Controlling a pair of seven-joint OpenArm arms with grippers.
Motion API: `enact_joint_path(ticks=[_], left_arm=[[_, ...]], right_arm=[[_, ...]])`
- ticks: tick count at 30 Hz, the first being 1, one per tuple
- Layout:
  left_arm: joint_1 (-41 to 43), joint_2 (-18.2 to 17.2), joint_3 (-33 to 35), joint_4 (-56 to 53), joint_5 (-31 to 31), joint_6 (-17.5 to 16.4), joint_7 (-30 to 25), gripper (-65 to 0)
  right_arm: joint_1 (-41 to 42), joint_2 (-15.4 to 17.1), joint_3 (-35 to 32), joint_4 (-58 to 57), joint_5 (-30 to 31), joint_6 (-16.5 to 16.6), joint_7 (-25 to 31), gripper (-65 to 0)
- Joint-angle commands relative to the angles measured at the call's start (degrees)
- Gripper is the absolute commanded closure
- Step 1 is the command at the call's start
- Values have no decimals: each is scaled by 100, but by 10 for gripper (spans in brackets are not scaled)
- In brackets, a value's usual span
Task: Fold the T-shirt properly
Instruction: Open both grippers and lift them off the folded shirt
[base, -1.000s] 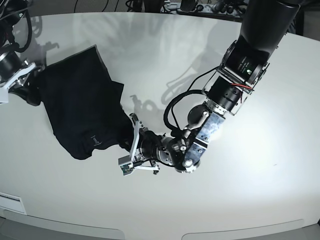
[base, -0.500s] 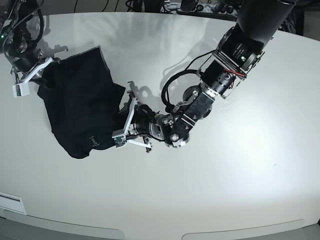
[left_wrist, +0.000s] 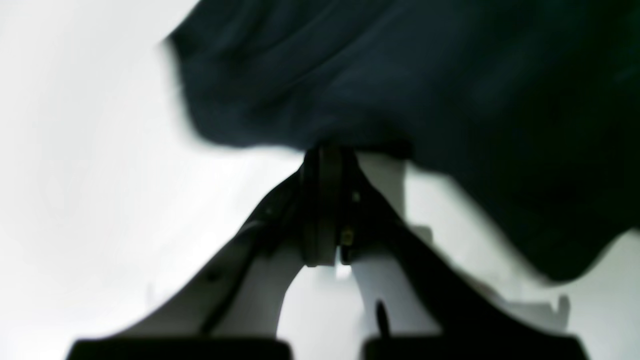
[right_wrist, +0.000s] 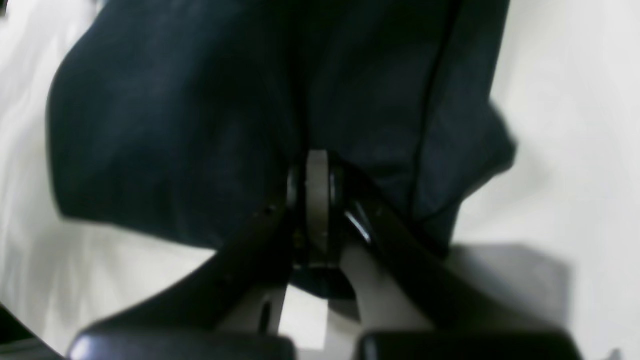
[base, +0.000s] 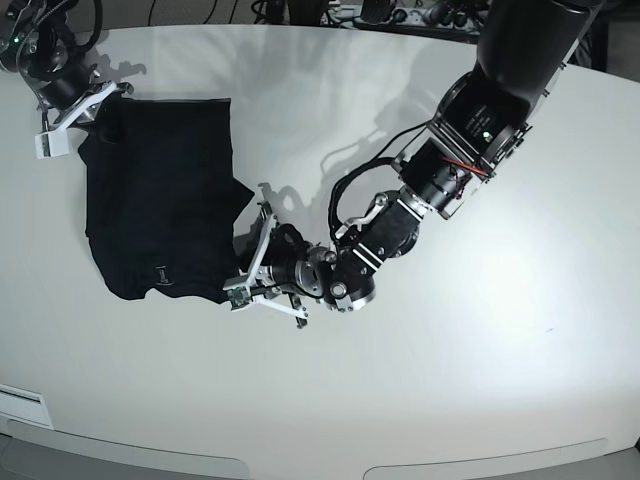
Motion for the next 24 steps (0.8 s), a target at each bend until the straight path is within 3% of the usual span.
enact_joint_path(ticks=[1, 4, 6, 9, 13, 16, 18, 24], left_arm=[[-208, -9, -55, 44, -50, 28, 393, 0], [-348, -13, -385, 243, -844, -7, 1152, 0], [-361, -66, -820, 424, -1716, -356, 1644, 0], [-308, -258, -1626, 579, -3659, -895, 2686, 0], [-297, -514, -2769, 584, -6944, -895, 4408, 0], [-291, -581, -3609, 671, -7179, -895, 4408, 0], [-232, -664, -3965, 671, -7179, -811, 4408, 0], [284, -1027, -4151, 1064, -7179, -638, 4408, 0]], right_arm=[[0, 98, 184, 264, 133, -37, 175, 0], [0, 98, 621, 734, 378, -116, 175, 0], [-4, 103, 855, 999, 984, -4, 166, 0], [-15, 103, 962, 1182, 2210, 194, 31, 0], [-13, 103, 964, 1187, 3567, 194, -557, 0], [-17, 101, 964, 1198, 3596, 194, -1217, 0], [-46, 103, 964, 1287, 3596, 194, -1351, 0], [-695, 96, 1082, 2087, 3596, 194, -1357, 0]])
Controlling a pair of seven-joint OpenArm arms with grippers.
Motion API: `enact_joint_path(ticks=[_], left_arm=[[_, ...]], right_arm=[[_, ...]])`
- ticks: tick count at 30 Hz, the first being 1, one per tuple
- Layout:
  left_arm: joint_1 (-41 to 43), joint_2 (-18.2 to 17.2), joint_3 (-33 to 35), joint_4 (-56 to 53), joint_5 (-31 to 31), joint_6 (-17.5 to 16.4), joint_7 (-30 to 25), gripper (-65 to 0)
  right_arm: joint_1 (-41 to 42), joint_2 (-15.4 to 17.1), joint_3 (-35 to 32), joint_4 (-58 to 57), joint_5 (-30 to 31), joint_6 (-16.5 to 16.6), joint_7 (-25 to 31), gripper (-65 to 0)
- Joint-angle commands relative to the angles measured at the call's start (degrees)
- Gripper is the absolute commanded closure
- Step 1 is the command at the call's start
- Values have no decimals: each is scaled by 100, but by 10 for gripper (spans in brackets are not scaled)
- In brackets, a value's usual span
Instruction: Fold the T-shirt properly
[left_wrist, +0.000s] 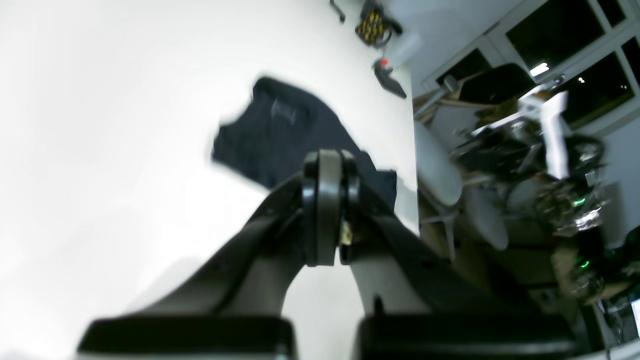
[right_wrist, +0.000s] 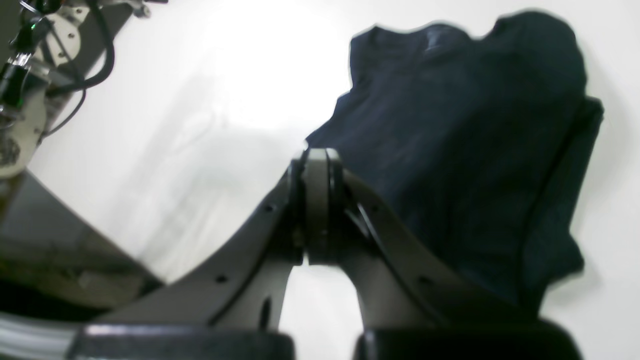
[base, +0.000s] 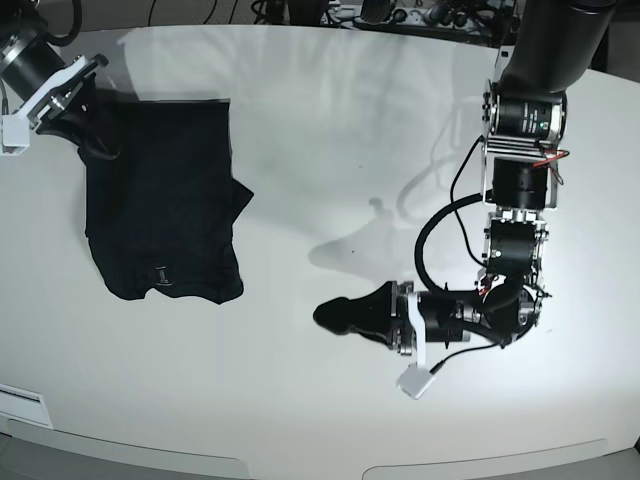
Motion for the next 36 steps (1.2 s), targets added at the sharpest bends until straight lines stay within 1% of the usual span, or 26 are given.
enact_joint_path(ticks=[1, 4, 6, 8, 11, 17, 19, 21, 25, 28, 30, 32, 34, 36], left_arm=[[-109, -68, -39, 302, -174, -13, -66, 0], [214, -319, -39, 935, -174, -11, -66, 0], [424, -579, -39, 1456, -174, -13, -66, 0], [680, -907, -39, 2046, -174, -15, -66, 0], [1172, -1508, -44, 2892, -174, -13, -66, 0], [2389, -2603, -81, 4640, -174, -13, -66, 0], [2903, -2885, -229, 5211, -174, -13, -66, 0], [3477, -3093, -476, 5759, -174, -13, -66, 0], [4725, -3445, -1121, 6898, -174, -11, -66, 0], [5696, -3611, -1668, 6951, -174, -13, -66, 0], [6365, -3589, -2017, 6951, -174, -11, -66, 0], [7007, -3558, -2277, 6951, -174, 76, -66, 0], [7674, -3552, -2474, 6951, -174, 70, -66, 0], [8303, -3403, -2557, 6951, -174, 66, -66, 0]], right_arm=[[-140, 68, 136, 302, 198, 34, 136, 0], [-413, 55, 501, 842, 198, 34, 138, 0], [-553, 57, 787, 842, 198, 34, 138, 0], [-732, 61, 1056, 842, 198, 34, 214, 0], [-914, 52, 1314, 842, 198, 34, 44, 0], [-1307, 42, 1401, 842, 198, 34, 11, 0], [-1469, 0, 1401, 842, 198, 34, -7, 0], [-1637, -87, 1403, 842, 198, 34, -55, 0], [-2052, -232, 1403, 842, 198, 34, -391, 0], [-2428, -262, 1403, 842, 198, 34, -540, 0], [-2693, -295, 1401, 842, 198, 34, -673, 0], [-2918, -402, 1394, 842, 198, 34, -960, 0], [-3117, -546, 1390, 842, 198, 34, -1204, 0], [-3292, -691, 1390, 842, 198, 34, -1270, 0]])
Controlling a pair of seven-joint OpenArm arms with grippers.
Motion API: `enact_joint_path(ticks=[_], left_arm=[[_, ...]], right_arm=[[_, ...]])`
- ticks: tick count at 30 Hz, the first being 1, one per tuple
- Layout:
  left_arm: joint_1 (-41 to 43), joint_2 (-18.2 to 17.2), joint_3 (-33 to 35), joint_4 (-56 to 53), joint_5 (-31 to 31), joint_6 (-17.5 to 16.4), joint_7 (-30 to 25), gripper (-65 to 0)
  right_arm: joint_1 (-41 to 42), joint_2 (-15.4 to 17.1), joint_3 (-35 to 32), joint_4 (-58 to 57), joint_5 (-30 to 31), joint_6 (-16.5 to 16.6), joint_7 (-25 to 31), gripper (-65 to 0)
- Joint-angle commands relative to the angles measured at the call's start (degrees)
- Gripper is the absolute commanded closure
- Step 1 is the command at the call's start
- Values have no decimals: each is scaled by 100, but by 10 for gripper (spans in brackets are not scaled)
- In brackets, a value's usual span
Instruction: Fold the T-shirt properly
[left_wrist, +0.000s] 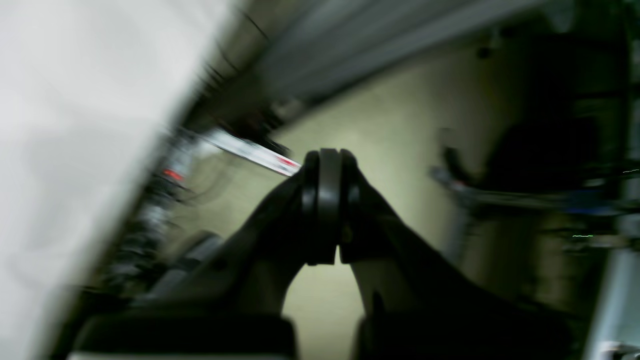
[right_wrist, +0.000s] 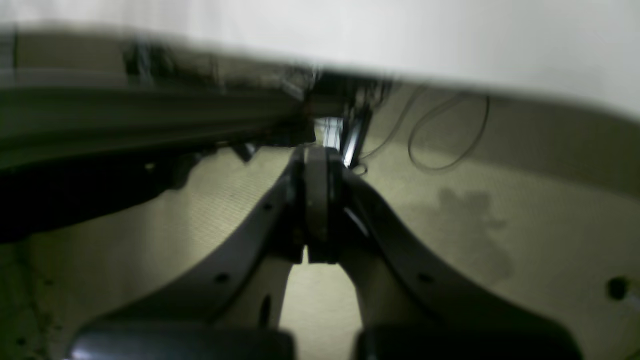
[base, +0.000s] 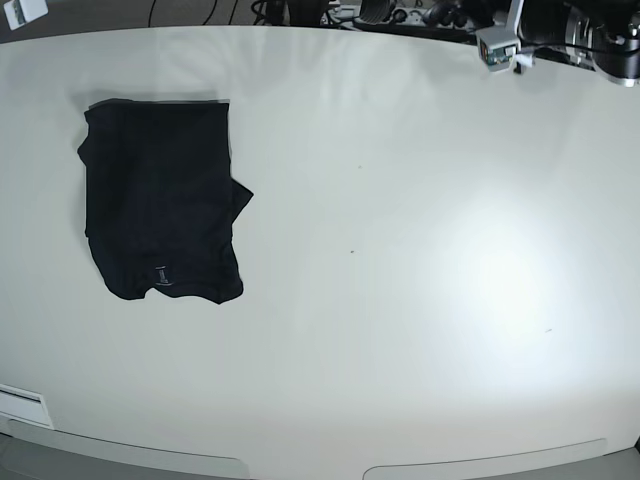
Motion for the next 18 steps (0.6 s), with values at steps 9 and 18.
enact_joint_path(ticks=[9, 18], left_arm=[[2124, 1093, -22, -195, 1338, -271, -254, 0], [1499, 1537, 105, -2870, 1777, -149, -721, 0]], right_arm=[[-706, -190, -365, -57, 147, 10, 33, 0], [-527, 557, -2614, -2538, -1888, 10, 1847, 0]])
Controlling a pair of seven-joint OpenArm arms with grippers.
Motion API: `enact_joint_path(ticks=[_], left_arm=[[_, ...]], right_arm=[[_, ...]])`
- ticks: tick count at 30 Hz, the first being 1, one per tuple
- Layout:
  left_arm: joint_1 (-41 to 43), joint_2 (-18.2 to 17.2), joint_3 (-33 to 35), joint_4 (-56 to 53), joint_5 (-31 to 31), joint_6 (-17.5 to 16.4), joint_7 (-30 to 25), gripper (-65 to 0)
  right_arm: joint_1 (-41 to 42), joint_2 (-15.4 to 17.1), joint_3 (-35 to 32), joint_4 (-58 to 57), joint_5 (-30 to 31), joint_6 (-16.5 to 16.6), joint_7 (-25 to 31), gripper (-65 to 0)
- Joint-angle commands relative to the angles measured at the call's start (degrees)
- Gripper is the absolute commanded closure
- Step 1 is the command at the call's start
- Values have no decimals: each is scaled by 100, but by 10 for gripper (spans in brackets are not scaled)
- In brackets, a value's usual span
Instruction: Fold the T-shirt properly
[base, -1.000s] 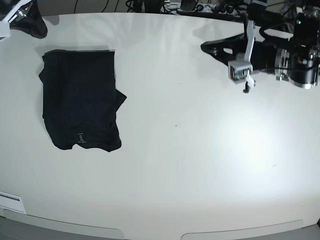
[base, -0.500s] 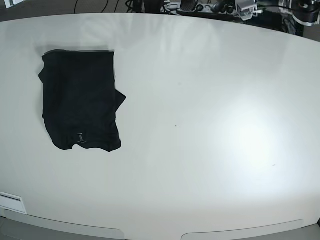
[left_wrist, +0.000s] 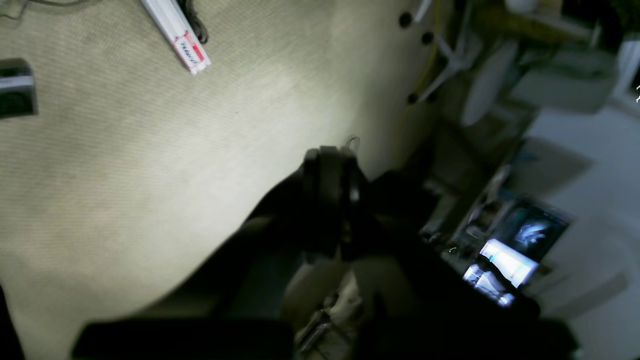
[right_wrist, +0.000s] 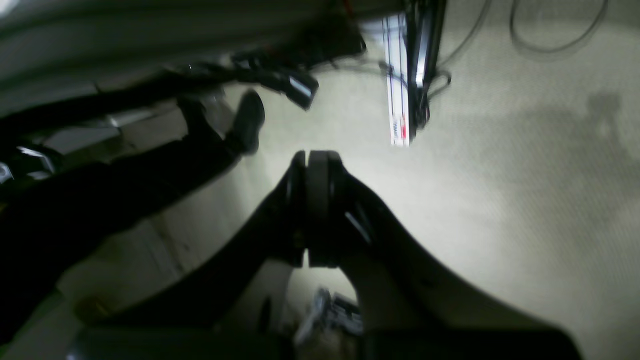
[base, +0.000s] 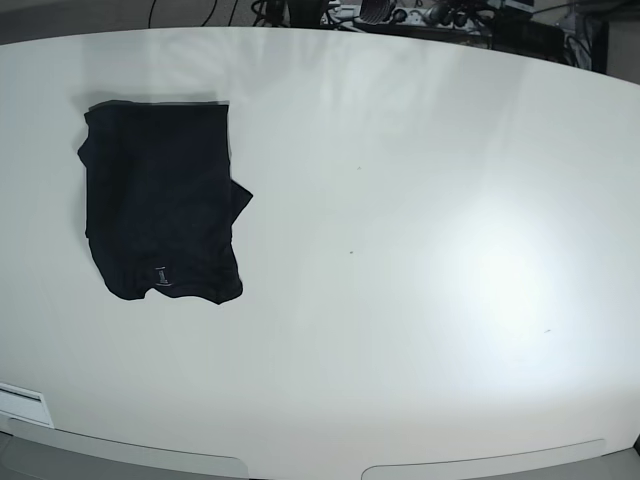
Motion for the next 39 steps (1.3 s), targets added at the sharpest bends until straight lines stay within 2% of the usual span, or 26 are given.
enact_joint_path(ticks=[1, 4, 6, 9, 13, 16, 19, 21, 22, 24, 26, 28, 31, 34, 39], left_arm=[[-136, -46, 37, -278, -105, -39, -15, 0], [-796, -48, 273, -1416, -98, -190, -133, 0], [-1261, -48, 470, -2173, 153, -218, -444, 0], [-1956, -46, 844, -3230, 1012, -218, -1346, 0], [-2887, 31, 1423, -4446, 2321, -218, -3003, 0], [-3534, 225, 1794, -5239, 3379, -218, -4164, 0], [-4085, 535, 2151, -5989, 4291, -218, -5056, 0], [-4345, 796, 2428, -6454, 4782, 166, -5687, 0], [-4437, 933, 2594, -6669, 5005, 520, -6094, 0], [-4590, 1220, 2977, -7036, 5292, 1510, -6754, 0], [-4697, 1506, 3388, -7313, 5335, 2382, -7099, 0], [-4767, 1731, 3735, -7490, 5333, 2804, -7285, 0], [-4830, 1930, 4063, -7624, 5268, 3064, -7431, 0], [-4903, 1965, 4223, -7685, 4898, 3058, -7523, 0], [-4937, 1963, 4253, -7683, 4815, 2975, -7458, 0]], right_arm=[[22, 138, -219, -199, -179, 28, 210, 0], [509, 345, -1034, -1078, -1172, 28, 787, 0], [890, 439, -1508, -1683, -1867, 28, 1222, 0], [1440, 459, -2057, -2638, -2848, 28, 2127, 0], [2201, 457, -2566, -3862, -3939, -15, 3456, 0], [2756, 452, -2898, -4616, -4308, -553, 4068, 0], [3333, 415, -3296, -5263, -4433, -1150, 4409, 0], [3700, 341, -3591, -5646, -4435, -1641, 4553, 0], [3873, 286, -3729, -5810, -4435, -1930, 4557, 0], [4197, 133, -3991, -6085, -4566, -2444, 4557, 0], [4492, -48, -4258, -6306, -4940, -2789, 4568, 0], [4666, -203, -4494, -6457, -5189, -2986, 4621, 0], [4800, -369, -4771, -6548, -5355, -3206, 4760, 0], [4824, -468, -4876, -6548, -5641, -3268, 5062, 0], [4824, -481, -4876, -6548, -5788, -3241, 5064, 0]])
